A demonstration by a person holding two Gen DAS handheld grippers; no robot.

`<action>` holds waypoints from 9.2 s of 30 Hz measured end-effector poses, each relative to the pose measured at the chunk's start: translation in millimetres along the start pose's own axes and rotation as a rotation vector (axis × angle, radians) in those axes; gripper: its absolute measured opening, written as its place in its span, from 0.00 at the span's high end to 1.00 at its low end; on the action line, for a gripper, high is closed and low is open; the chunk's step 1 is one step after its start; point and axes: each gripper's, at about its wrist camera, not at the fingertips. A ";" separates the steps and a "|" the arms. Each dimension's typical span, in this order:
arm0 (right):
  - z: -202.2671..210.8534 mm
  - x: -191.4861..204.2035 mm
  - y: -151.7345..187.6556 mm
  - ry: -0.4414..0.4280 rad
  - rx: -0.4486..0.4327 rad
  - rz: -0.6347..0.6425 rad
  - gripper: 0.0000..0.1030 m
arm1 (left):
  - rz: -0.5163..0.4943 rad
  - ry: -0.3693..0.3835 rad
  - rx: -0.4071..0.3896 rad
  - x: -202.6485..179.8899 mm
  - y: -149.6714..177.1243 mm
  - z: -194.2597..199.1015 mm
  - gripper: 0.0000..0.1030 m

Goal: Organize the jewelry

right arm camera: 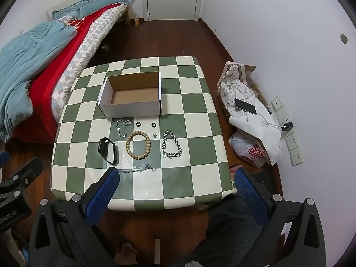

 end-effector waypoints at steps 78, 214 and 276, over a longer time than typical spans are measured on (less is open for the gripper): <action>9.5 3.7 2.0 -0.004 -0.013 0.004 0.00 | -0.001 0.011 -0.015 0.5 1.7 8.9 0.00; -233.2 -16.4 -231.5 -0.456 0.042 -0.087 0.98 | -0.076 0.192 0.113 -80.9 -204.7 -203.7 0.90; -44.4 12.4 -78.1 0.040 -0.255 -0.017 0.00 | -0.015 -0.007 -0.325 7.5 -53.2 -64.5 0.00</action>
Point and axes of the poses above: each gripper's, at about its wrist camera, not at the fingertips, and z roughly against the way its jaws point, x to its left, y to its underside, and after that the axes turned 15 degrees about z, right-handed
